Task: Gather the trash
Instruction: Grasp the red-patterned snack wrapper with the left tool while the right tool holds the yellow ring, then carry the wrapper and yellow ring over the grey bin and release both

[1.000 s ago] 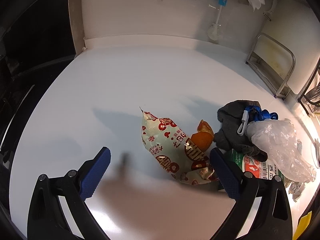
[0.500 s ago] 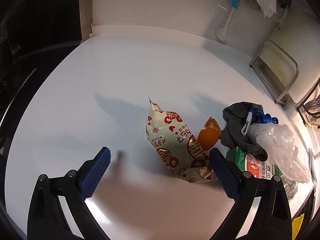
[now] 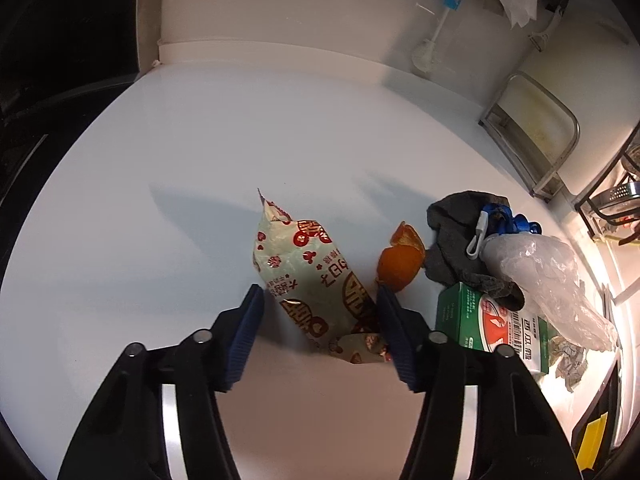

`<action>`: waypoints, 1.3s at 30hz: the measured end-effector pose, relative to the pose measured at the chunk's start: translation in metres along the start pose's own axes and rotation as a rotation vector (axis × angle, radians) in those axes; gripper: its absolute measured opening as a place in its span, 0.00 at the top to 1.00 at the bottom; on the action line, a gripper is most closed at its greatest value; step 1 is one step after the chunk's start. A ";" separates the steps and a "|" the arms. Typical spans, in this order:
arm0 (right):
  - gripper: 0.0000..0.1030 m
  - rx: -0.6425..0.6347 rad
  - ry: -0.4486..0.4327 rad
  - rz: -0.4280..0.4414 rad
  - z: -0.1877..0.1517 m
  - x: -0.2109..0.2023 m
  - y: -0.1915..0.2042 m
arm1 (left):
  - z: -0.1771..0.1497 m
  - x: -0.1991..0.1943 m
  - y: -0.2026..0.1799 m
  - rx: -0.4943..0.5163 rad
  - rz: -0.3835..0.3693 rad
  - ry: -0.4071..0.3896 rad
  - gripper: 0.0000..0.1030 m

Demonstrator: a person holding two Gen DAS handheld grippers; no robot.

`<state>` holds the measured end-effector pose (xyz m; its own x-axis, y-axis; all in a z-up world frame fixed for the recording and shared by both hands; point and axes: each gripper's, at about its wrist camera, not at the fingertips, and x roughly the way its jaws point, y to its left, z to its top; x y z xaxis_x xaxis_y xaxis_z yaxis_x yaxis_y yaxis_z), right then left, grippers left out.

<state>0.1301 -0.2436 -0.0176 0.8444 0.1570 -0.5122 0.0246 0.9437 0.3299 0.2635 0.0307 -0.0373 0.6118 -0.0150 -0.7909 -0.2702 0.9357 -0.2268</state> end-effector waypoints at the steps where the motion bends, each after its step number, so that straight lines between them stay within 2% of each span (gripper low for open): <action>1: 0.31 -0.001 -0.001 0.001 0.000 0.000 0.000 | 0.000 -0.001 -0.001 0.010 -0.007 -0.003 0.54; 2: 0.31 -0.002 -0.002 0.000 0.000 -0.001 0.001 | 0.000 -0.002 -0.002 0.023 -0.023 -0.005 0.59; 3: 0.31 -0.002 -0.002 0.000 0.000 -0.001 0.001 | -0.001 -0.003 -0.003 0.038 -0.038 -0.006 0.69; 5: 0.31 -0.002 -0.002 -0.001 0.000 -0.001 0.001 | -0.002 -0.008 -0.006 0.072 -0.044 -0.017 0.72; 7: 0.31 -0.002 -0.001 0.002 0.001 -0.002 0.001 | -0.003 -0.011 -0.008 0.098 -0.052 -0.030 0.84; 9: 0.31 -0.005 -0.002 0.000 0.001 -0.001 0.001 | -0.005 -0.015 -0.008 0.116 -0.062 -0.043 0.92; 28: 0.31 -0.031 -0.015 0.003 -0.003 -0.018 0.019 | -0.013 -0.063 -0.003 0.199 -0.111 -0.118 0.96; 39: 0.31 -0.029 -0.007 -0.006 -0.009 -0.030 0.021 | -0.036 -0.075 -0.007 0.245 -0.129 -0.093 0.96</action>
<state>0.1005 -0.2255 -0.0022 0.8480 0.1497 -0.5085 0.0139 0.9527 0.3036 0.1925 0.0129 0.0029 0.6984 -0.1179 -0.7060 -0.0050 0.9855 -0.1696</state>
